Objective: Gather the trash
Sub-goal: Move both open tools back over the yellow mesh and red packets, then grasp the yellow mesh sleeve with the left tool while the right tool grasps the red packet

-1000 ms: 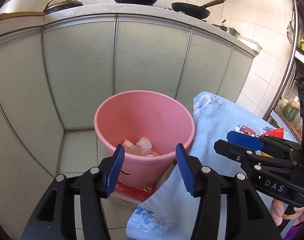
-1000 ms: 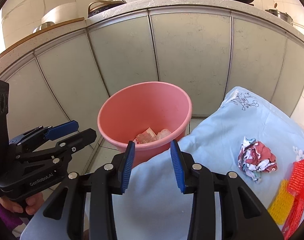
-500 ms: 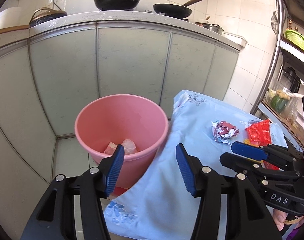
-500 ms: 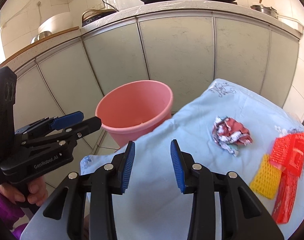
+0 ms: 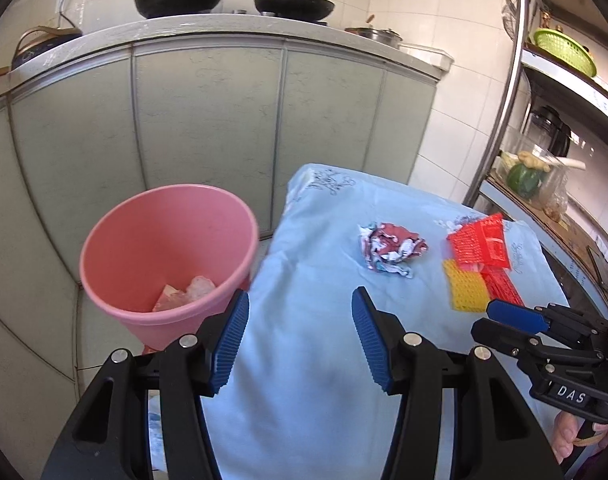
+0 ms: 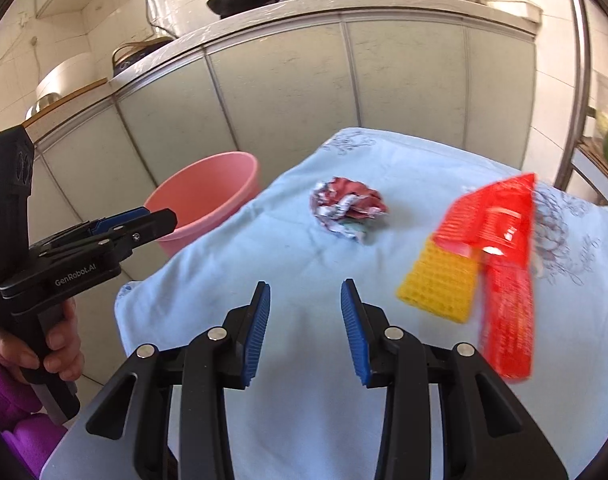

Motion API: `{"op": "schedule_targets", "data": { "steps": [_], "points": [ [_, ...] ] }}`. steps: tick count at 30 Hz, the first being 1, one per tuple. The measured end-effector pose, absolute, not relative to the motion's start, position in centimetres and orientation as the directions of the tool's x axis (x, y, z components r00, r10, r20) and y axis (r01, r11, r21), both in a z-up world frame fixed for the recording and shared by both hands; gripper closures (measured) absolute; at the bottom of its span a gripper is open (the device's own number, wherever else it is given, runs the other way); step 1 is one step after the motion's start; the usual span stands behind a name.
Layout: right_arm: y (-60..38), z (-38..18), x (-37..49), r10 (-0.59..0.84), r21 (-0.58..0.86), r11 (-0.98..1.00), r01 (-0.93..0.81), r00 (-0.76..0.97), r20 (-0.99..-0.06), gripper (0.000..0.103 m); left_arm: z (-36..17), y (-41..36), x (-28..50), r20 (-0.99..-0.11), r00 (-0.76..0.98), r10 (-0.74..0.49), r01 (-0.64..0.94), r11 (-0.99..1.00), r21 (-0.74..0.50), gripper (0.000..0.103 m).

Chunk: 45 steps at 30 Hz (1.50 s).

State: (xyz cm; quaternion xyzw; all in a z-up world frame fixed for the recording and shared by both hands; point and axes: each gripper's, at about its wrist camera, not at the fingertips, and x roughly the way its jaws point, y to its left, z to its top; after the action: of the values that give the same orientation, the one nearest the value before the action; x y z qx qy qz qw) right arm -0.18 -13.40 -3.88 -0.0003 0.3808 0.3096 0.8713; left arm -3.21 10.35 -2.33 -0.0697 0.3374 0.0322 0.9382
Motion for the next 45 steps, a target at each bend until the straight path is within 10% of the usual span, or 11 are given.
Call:
{"op": "schedule_targets", "data": {
  "steps": [21,37,45],
  "points": [
    [-24.1,-5.7,1.1,0.39,0.27,0.921,-0.282,0.64,-0.662,0.065,-4.2,-0.8,2.8,-0.711,0.647,-0.275,0.201,0.961,-0.189,0.05],
    [-26.7,-6.1,2.3,0.381,0.306,0.923,-0.231,0.648,-0.66,0.065,-8.8,-6.4,9.4,-0.793,0.558,-0.243,0.187,0.968,-0.164,0.051],
    [-26.2,-5.8,3.7,0.372,0.29,0.928,-0.235,0.654,-0.659,0.065,-8.8,-7.1,9.4,-0.792,0.546,-0.274,0.227,0.958,-0.176,0.093]
  ]
}}
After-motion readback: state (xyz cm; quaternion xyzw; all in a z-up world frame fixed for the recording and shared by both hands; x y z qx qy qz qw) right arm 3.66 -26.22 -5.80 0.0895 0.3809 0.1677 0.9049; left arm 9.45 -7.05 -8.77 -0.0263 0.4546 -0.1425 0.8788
